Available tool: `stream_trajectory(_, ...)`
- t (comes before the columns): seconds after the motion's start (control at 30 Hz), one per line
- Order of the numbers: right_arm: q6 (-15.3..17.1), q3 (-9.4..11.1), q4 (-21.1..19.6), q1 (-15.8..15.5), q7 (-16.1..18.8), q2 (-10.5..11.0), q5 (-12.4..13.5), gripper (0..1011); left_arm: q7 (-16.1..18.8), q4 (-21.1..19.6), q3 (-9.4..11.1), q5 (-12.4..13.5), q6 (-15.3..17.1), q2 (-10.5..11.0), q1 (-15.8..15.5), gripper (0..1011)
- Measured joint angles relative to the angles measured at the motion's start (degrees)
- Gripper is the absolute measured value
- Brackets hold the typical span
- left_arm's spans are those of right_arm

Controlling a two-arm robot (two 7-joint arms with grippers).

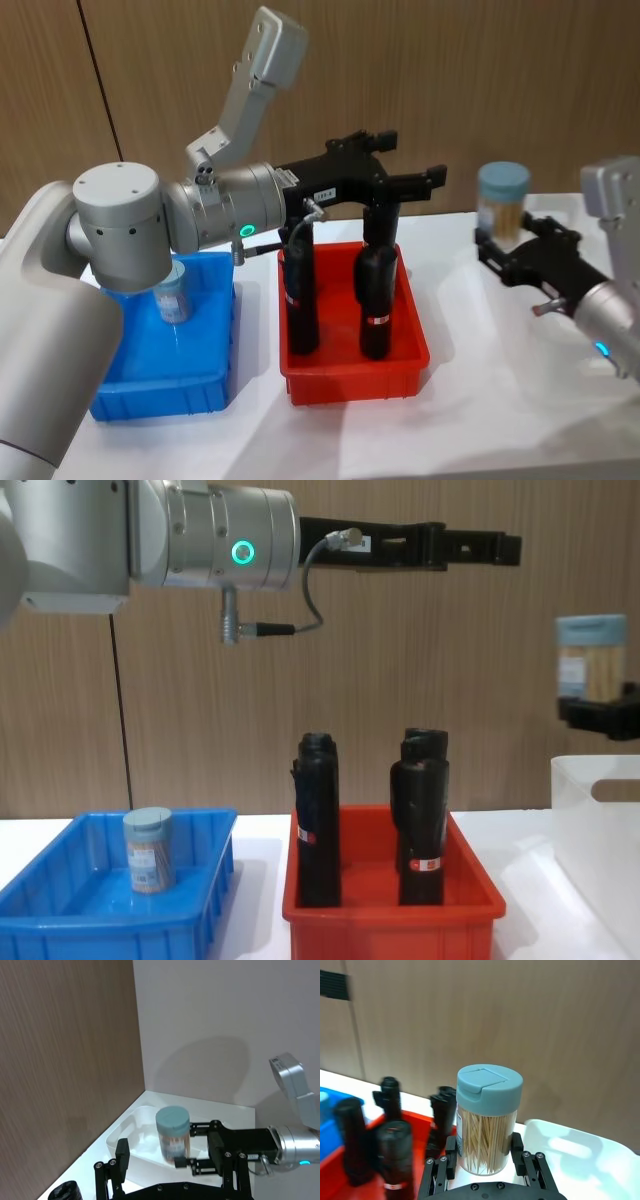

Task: Pick the cotton swabs from the blue box and place them into the white box.

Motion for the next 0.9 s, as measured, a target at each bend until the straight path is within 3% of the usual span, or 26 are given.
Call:
stream_trajectory(0.37, 1.56, 2.96, 4.43, 1.80, -1.91, 2.17, 0.83, 639, 0.00, 0.00, 0.00, 0.00, 0.00, 0.00, 0.00, 1004)
stream_trajectory(0.9, 5.19, 4.77, 12.50, 5.22, -0.12, 3.40, 1.19, 654, -0.01, 0.00, 0.00, 0.00, 0.00, 0.00, 0.00, 1004)
